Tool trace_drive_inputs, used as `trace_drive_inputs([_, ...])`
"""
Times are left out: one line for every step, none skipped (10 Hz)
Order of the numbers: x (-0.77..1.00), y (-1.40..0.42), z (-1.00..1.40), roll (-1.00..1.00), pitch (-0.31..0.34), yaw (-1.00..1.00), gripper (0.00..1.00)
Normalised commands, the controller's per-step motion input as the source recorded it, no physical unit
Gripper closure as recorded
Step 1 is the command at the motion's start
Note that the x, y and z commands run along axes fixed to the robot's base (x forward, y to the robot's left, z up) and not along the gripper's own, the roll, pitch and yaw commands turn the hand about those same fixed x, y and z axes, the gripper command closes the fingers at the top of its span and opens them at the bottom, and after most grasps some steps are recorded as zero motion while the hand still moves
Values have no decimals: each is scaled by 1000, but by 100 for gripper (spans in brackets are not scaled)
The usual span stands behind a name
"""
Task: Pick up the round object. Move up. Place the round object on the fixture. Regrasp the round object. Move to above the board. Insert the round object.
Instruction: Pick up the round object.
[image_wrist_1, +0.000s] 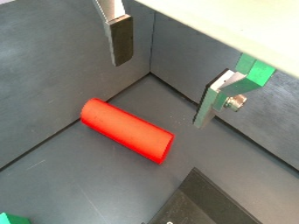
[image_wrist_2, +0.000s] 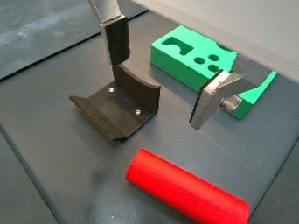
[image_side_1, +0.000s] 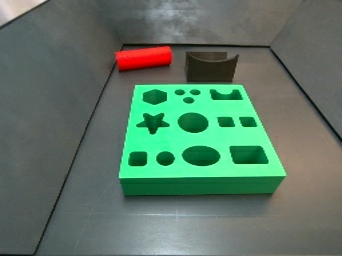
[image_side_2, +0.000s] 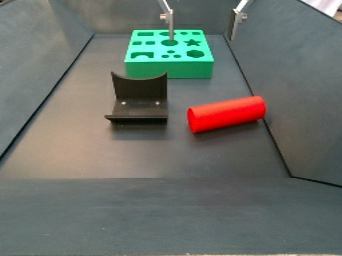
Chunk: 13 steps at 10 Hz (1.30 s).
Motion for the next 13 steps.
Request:
trace_drive_inputs([0,-29,0,1,0,0,0])
trace_drive_inputs([0,0,-260,-4,0,-469,0])
trace_drive_inputs([0,60,-523,-3,26,-911,0])
trace_drive_inputs([0,14,-637,0,87,-1000,0])
trace_drive_inputs([0,43,-751,-14,136,-986,0])
trace_drive_inputs([0,69,-720,-1,101,-963,0])
trace_drive_inputs([0,71,-643,0,66,-957,0])
trace_drive_inputs([0,120,-583,0,39,-911,0])
trace_drive_inputs([-46,111,-583,-24,10,-871,0])
trace_drive_inputs([-97,200,-600,-76,0,-743,0])
trace_drive_inputs([-89,166,-631,-174,0,-674,0])
trace_drive_inputs([-31,129,-577,-234,-19,-654,0])
trace_drive_inputs([0,103,-289,-389,-49,-557,0])
